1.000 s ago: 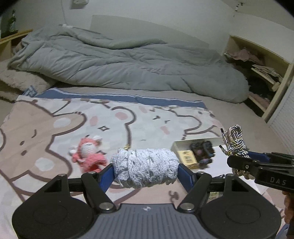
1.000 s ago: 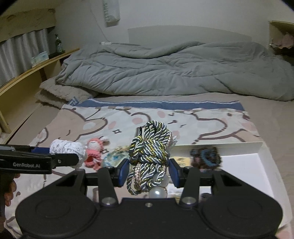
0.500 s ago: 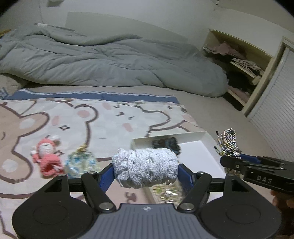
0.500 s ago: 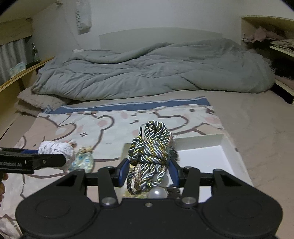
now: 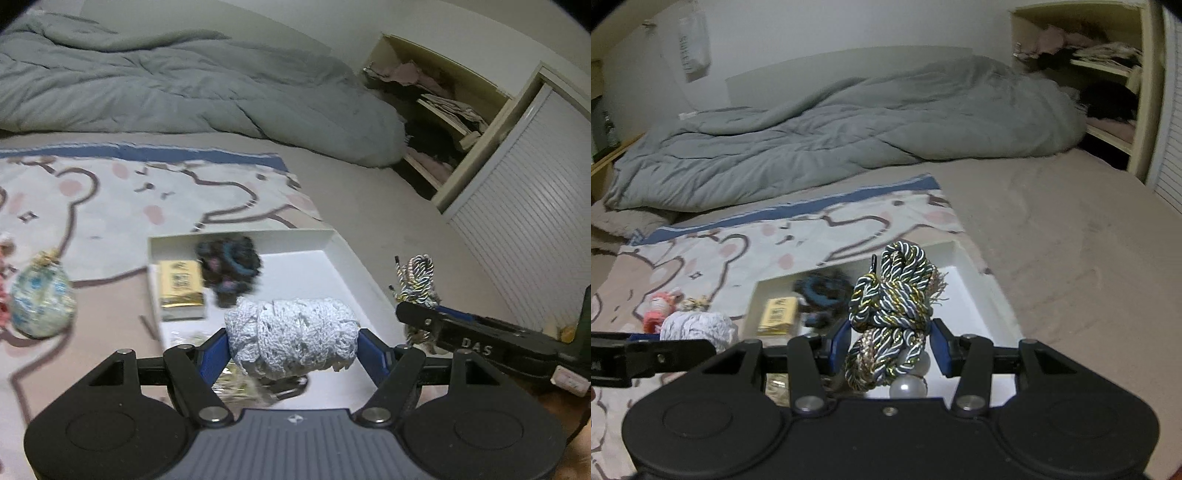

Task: Organize objects
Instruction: 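Carry the crochet roll and striped rope over the white box, then open both tools and release the roll and rope inside the box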

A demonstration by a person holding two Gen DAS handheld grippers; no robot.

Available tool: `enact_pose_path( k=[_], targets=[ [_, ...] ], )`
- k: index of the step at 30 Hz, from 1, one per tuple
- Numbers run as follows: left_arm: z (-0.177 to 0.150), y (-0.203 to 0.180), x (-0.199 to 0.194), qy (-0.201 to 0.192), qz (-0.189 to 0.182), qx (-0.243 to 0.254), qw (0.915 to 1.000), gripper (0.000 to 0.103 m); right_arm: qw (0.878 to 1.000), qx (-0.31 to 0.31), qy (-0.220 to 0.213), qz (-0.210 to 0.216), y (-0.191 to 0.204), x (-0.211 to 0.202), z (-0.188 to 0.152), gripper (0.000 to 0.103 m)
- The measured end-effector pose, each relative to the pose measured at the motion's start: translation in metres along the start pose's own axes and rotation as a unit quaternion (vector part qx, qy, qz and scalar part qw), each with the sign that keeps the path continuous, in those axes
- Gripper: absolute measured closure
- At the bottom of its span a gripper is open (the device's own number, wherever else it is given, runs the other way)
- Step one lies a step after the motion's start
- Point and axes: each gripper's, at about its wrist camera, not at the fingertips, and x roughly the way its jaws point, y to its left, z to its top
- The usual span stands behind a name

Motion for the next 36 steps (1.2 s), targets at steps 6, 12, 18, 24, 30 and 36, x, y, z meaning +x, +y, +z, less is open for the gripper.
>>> enact_pose_path(
  k=[6,12,18,24,30,36],
  targets=[
    [-0.007,-0.019,0.026,0.008,-0.036,0.006,0.9993,0.030,1.000,0.012,0.014,-0.023,-0.029,0.009,-0.009,0.055],
    [-0.009,-0.046,0.058,0.026,-0.077,0.140,0.9869,0.030,0.999,0.013,0.035,-0.034,-0.050,0.019,-0.018,0.055],
    [-0.001,-0.071,0.084,0.052,-0.108,0.303,0.9455,0.030,0.998,0.012,0.054,-0.032,-0.062,0.029,-0.021,0.055],
    [-0.003,-0.083,0.117,0.090,-0.130,0.426,0.8908,0.030,0.997,-0.002,0.071,-0.029,-0.065,0.038,-0.022,0.055],
    [-0.008,-0.088,0.152,0.138,-0.153,0.488,0.8484,0.030,0.995,-0.038,0.093,-0.017,-0.060,0.051,-0.022,0.055],
    [-0.017,-0.084,0.176,0.178,-0.156,0.507,0.8285,0.029,0.992,-0.050,0.115,-0.022,-0.062,0.065,-0.026,0.055]
  ],
)
